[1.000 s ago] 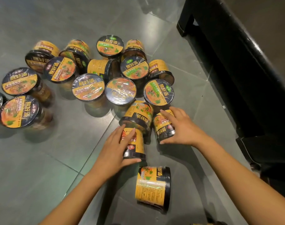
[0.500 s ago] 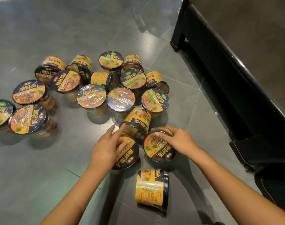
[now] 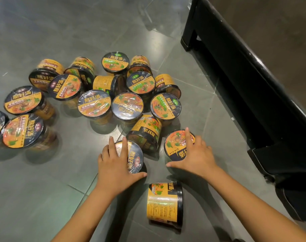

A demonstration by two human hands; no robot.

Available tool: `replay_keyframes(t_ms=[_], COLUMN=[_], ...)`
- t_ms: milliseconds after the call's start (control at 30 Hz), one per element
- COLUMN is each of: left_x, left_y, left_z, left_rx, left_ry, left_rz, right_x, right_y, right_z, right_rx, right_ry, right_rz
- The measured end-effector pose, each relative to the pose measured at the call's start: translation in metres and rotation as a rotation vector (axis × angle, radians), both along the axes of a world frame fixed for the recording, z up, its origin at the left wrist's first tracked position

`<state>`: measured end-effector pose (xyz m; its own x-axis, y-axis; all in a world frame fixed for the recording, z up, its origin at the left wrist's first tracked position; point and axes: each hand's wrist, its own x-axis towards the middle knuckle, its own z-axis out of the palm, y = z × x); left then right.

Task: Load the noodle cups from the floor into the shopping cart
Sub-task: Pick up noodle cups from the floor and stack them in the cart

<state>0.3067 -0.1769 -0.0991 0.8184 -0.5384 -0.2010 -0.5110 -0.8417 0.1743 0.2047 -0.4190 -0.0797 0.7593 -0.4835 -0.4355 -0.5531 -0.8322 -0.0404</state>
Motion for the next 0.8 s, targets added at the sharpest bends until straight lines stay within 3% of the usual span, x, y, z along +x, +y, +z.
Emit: replay_keyframes(t_ms=[200, 367, 800], left_x=[0.007, 0.016, -0.02], left_y=[-0.005, -0.003, 0.065], left_z=[0.011, 0.067, 0.416], left_rx=[-0.067, -0.086, -0.041], left_ry=[0.021, 0.056, 0.187], left_rz=[0.046, 0.125, 0.32], right_x=[0.001, 0.011, -0.008], right_y=[-0.002, 0.002, 0.079], right_z=[0.001, 0.049, 0.389], right_rx=[0.148, 0.169, 0.071], right_ry=[-0.214, -0.2, -0.051], right_rz=[-0.059, -0.045, 0.161])
